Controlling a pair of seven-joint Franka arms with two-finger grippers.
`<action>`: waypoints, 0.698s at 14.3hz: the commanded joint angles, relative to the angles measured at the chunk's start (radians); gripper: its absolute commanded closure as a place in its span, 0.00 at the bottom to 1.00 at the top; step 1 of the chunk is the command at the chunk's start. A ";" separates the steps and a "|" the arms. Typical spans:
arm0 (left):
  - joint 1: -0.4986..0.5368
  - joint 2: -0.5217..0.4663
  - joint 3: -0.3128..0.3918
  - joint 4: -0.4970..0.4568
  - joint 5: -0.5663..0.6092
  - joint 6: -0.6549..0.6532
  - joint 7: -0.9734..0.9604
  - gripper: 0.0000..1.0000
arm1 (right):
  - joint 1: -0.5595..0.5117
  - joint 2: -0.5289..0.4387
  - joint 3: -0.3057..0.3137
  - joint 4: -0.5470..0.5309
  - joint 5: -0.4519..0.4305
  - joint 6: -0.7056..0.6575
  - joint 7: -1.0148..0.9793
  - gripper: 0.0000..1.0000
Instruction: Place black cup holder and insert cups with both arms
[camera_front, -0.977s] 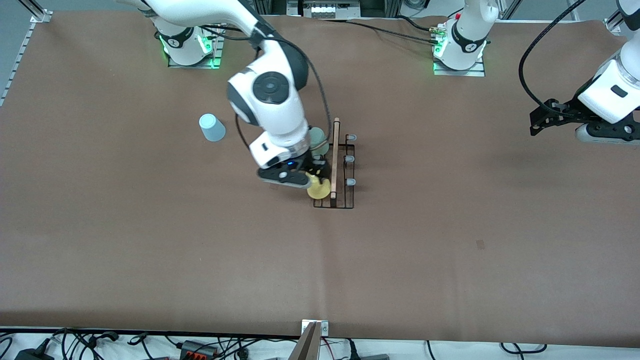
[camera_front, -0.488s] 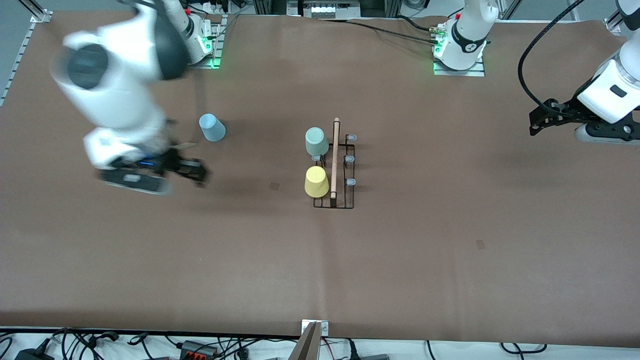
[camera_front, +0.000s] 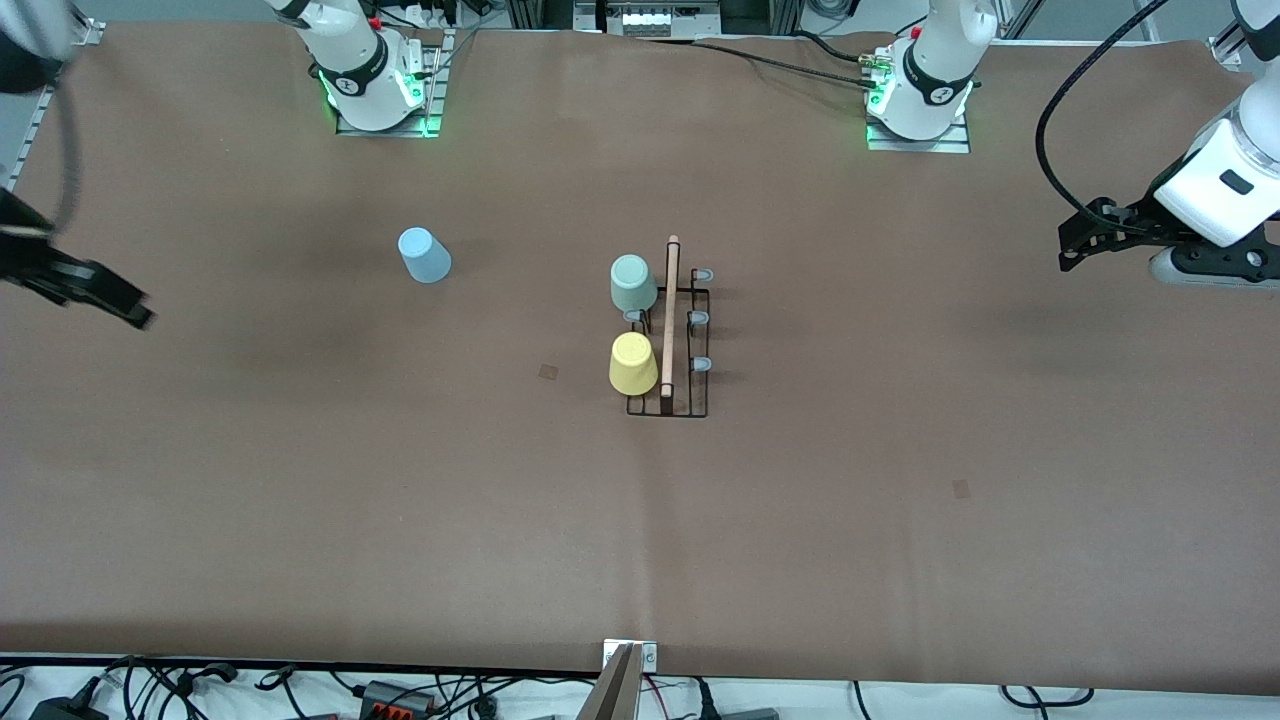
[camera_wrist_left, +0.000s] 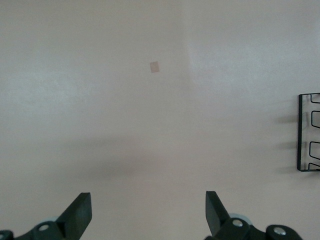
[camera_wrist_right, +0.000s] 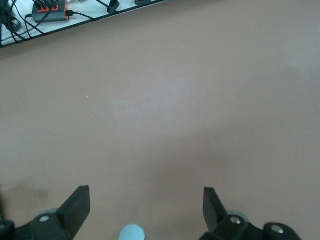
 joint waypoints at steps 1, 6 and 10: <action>0.003 -0.011 -0.002 0.003 -0.013 -0.009 0.021 0.00 | -0.034 -0.045 -0.003 -0.010 0.062 -0.066 -0.049 0.00; 0.005 -0.011 0.000 0.003 -0.013 -0.008 0.021 0.00 | -0.006 -0.014 0.007 -0.012 -0.020 -0.083 -0.051 0.00; 0.005 -0.011 0.000 0.003 -0.013 -0.008 0.021 0.00 | 0.005 -0.016 0.067 -0.017 -0.066 -0.086 -0.059 0.00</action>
